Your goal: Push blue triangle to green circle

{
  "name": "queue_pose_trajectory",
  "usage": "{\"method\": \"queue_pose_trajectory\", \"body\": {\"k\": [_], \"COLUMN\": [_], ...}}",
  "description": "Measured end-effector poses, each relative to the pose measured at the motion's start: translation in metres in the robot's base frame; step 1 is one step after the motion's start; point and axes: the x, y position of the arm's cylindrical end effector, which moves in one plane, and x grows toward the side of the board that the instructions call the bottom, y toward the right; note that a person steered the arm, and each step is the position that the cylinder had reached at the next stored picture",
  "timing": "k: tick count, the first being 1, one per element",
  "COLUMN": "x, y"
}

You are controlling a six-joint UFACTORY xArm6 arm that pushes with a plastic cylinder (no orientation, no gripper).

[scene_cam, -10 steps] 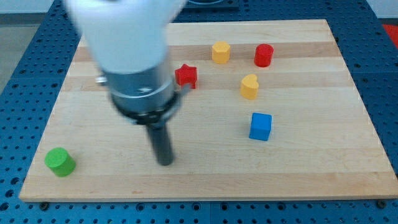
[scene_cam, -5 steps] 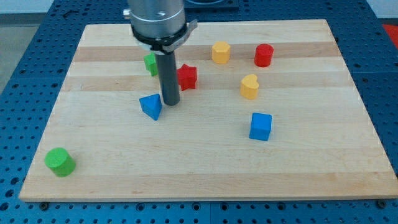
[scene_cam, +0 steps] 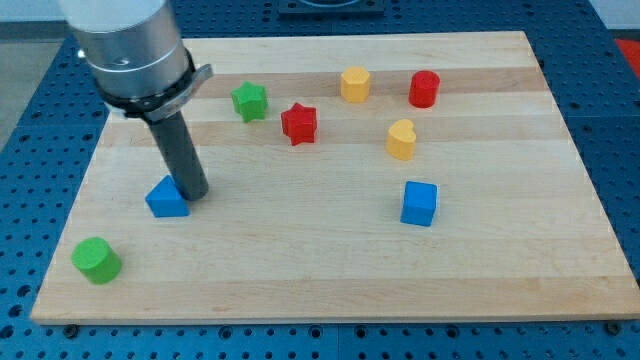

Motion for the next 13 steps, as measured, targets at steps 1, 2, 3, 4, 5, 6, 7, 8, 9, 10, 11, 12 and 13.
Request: {"method": "queue_pose_trajectory", "body": {"k": [1, 2, 3, 4, 5, 6, 7, 8, 9, 10, 11, 12, 13], "x": [0.003, 0.013, 0.02, 0.02, 0.02, 0.02, 0.02, 0.02, 0.025, 0.037, 0.044, 0.044, 0.024], "y": [-0.026, -0.04, -0.053, -0.068, -0.081, -0.085, -0.089, -0.101, -0.105, -0.101, -0.102, -0.102, -0.099]}}
